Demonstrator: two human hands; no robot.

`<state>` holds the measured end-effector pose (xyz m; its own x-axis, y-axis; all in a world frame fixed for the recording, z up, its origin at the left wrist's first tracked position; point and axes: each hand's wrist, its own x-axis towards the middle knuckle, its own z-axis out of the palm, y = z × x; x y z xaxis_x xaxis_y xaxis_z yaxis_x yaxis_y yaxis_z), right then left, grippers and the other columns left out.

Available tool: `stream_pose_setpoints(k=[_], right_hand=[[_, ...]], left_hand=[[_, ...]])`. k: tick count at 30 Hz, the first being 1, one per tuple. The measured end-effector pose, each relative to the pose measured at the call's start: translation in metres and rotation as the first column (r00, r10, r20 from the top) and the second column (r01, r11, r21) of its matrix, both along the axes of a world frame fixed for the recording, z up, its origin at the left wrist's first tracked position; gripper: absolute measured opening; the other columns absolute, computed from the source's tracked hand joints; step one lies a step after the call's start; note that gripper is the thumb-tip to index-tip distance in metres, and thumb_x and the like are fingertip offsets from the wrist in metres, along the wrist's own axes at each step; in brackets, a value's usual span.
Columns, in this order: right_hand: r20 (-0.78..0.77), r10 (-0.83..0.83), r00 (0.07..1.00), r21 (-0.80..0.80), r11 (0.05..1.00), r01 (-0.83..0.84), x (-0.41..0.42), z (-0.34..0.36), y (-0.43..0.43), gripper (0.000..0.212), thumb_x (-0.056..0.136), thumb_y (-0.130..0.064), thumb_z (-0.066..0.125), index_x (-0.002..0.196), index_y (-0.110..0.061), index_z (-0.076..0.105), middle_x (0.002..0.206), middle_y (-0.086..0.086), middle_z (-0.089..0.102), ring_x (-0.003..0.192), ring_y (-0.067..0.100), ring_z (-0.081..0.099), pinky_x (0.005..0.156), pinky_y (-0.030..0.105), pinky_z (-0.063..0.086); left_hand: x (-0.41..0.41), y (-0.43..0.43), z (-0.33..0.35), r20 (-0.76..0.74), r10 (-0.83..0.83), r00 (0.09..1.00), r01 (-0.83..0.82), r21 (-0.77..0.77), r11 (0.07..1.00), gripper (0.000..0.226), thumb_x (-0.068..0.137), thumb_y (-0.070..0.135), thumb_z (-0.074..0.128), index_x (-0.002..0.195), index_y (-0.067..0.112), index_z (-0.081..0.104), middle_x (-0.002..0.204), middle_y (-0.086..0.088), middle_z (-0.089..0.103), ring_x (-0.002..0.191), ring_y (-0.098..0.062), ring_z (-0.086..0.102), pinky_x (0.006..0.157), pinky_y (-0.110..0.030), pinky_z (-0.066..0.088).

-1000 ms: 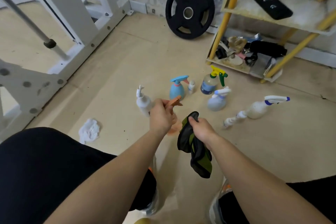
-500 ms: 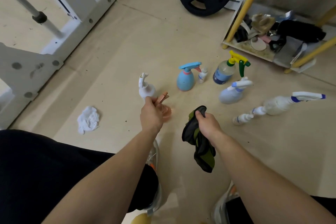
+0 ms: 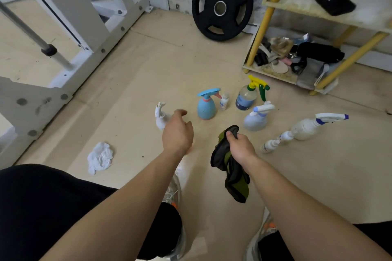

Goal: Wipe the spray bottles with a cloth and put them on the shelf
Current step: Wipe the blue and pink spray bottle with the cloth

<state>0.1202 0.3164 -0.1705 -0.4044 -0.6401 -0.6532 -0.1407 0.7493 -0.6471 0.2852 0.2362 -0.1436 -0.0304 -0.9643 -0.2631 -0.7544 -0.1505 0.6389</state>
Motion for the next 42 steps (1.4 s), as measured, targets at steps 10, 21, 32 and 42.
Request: stream_pose_setpoints(k=[10,21,32,42], right_hand=[[-0.004,-0.175,0.985,-0.073,0.982,0.174,-0.043,-0.026,-0.008,0.041,0.106,-0.046,0.04,0.099,-0.012,0.063,0.096,0.009,0.068,0.098,0.027,0.064,0.094,0.045,0.051],[0.033,-0.152,0.988,-0.006,0.988,0.152,-0.06,-0.071,-0.006,0.044,0.107,-0.044,0.04,0.096,-0.008,0.063,0.1,0.016,0.069,0.097,0.029,0.065,0.083,0.039,0.048],[0.086,-0.176,0.981,-0.144,0.972,0.187,-0.055,0.025,-0.008,0.048,0.104,-0.046,0.045,0.102,-0.004,0.066,0.105,0.023,0.07,0.101,0.035,0.067,0.099,0.051,0.051],[0.025,-0.25,0.968,-0.516,0.826,0.227,-0.067,0.215,0.013,0.037,0.104,-0.048,0.048,0.1,-0.018,0.07,0.096,-0.001,0.076,0.093,0.016,0.07,0.081,0.033,0.053]], left_hand=[[-0.077,-0.093,-0.029,0.115,-0.239,0.964,0.249,-0.09,0.964,0.04,0.098,0.029,0.059,0.135,0.017,0.051,0.132,-0.003,0.061,0.116,-0.026,0.057,0.082,-0.031,0.044],[-0.086,-0.139,-0.078,0.06,-0.192,0.979,0.189,0.055,0.98,0.015,0.088,0.021,0.069,0.1,0.015,0.062,0.091,-0.002,0.065,0.081,-0.024,0.058,0.06,-0.03,0.041],[-0.078,-0.114,0.038,-0.122,-0.278,0.953,0.271,-0.064,0.96,0.019,0.085,0.035,0.075,0.09,0.019,0.065,0.094,0.004,0.067,0.082,-0.018,0.058,0.063,-0.031,0.042],[-0.059,-0.049,0.199,-0.336,-0.518,0.786,0.451,-0.261,0.853,0.013,0.091,0.021,0.07,0.094,0.014,0.059,0.082,0.005,0.077,0.085,-0.011,0.072,0.085,-0.032,0.051]])
